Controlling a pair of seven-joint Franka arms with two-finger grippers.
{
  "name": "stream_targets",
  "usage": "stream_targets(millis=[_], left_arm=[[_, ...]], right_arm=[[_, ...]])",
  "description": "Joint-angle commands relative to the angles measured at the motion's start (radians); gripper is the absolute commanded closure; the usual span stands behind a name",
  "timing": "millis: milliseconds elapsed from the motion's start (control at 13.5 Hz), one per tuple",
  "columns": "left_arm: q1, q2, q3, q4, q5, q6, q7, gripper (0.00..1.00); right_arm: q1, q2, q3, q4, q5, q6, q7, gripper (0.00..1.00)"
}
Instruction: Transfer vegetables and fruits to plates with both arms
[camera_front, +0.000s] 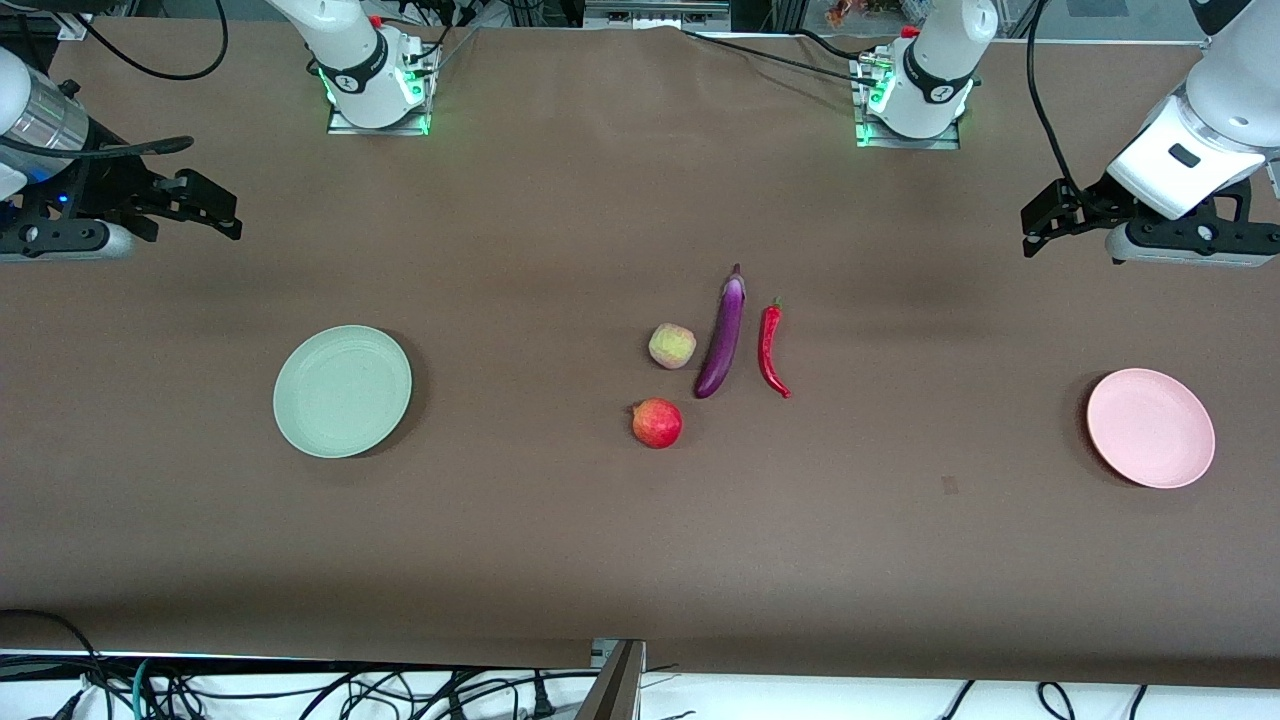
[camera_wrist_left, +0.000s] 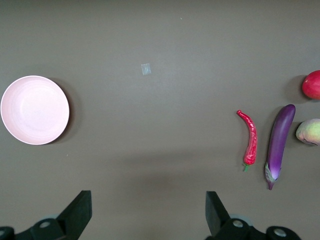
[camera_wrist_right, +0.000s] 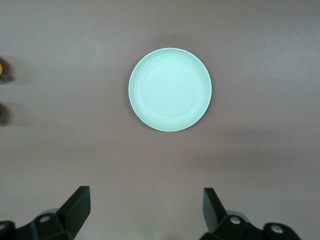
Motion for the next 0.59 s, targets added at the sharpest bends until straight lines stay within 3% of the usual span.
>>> stream_targets(millis=[0, 517], left_arm=[[-0.004, 0.014, 0.002, 0.032, -0.012, -0.024, 0.010, 0.00], [-0.004, 0.014, 0.002, 0.032, -0.012, -0.024, 0.010, 0.00]], right_arm=[[-0.004, 0.009, 0.004, 0.021, -0.015, -0.014, -0.002, 0.00], [0.002, 0.046, 0.005, 0.021, -0.004, -0.008, 0.003, 0.00]])
